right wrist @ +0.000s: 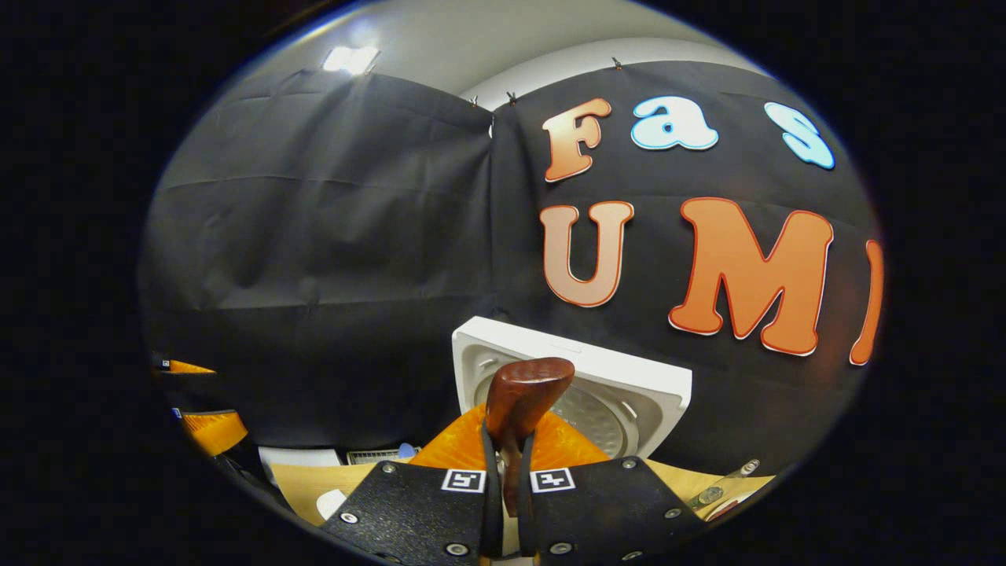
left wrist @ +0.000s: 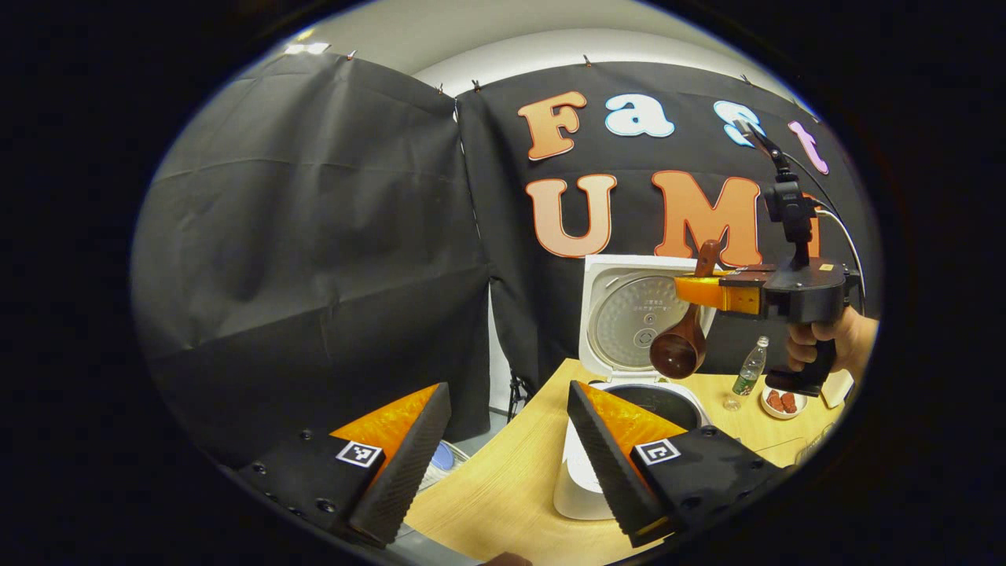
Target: Close the left gripper, press the button to open the rice cooker; take a wooden spoon from the chopstick holder with the right hand, scoop a spoonful of rice and pour it into the rice cooker, then put the wooden spoon back into the chopstick holder.
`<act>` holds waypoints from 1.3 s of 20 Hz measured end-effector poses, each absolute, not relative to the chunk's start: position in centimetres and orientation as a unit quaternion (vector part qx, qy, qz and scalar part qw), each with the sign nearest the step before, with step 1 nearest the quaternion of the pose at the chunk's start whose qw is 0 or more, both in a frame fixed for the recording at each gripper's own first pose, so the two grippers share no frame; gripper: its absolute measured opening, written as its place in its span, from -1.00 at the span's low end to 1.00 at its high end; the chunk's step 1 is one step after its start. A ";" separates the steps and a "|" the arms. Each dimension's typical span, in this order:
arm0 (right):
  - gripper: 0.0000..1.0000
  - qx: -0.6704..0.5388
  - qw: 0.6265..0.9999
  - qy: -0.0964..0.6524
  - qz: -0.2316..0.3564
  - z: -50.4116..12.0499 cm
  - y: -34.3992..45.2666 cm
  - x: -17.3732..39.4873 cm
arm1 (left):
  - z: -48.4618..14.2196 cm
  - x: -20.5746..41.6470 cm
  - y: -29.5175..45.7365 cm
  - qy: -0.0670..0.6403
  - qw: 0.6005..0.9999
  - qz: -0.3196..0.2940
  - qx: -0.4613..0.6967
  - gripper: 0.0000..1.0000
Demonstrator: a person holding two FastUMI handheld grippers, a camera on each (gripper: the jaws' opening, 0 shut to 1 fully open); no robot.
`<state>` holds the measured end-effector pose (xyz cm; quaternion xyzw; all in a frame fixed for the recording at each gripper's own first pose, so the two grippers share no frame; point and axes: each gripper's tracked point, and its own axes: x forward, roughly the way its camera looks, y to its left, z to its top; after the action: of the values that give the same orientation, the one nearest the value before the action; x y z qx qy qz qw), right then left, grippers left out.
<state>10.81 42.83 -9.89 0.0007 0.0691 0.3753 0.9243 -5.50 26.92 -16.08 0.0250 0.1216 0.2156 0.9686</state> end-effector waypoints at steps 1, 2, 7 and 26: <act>-0.87 0.014 0.922 0.070 0.381 -9.3 42.7 10.4 | -16.1 -5.7 26.8 0.121 0.968 0.217 0.027 0.93; -0.87 0.032 0.919 0.072 0.386 -8.5 42.5 10.1 | -15.9 -5.7 26.6 0.119 0.968 0.217 0.029 0.93; -0.87 0.118 0.913 0.086 0.382 -5.7 38.5 10.2 | -15.5 -5.7 25.6 0.117 0.969 0.217 0.029 0.93; -0.87 0.234 0.947 0.180 0.124 -15.6 2.0 6.0 | -13.9 -2.6 11.5 0.126 0.982 0.134 0.037 0.93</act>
<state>6.00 1.98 -15.64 0.2341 0.1805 0.1244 0.9472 -2.55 11.50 -13.89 0.0368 0.1258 0.1339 0.9823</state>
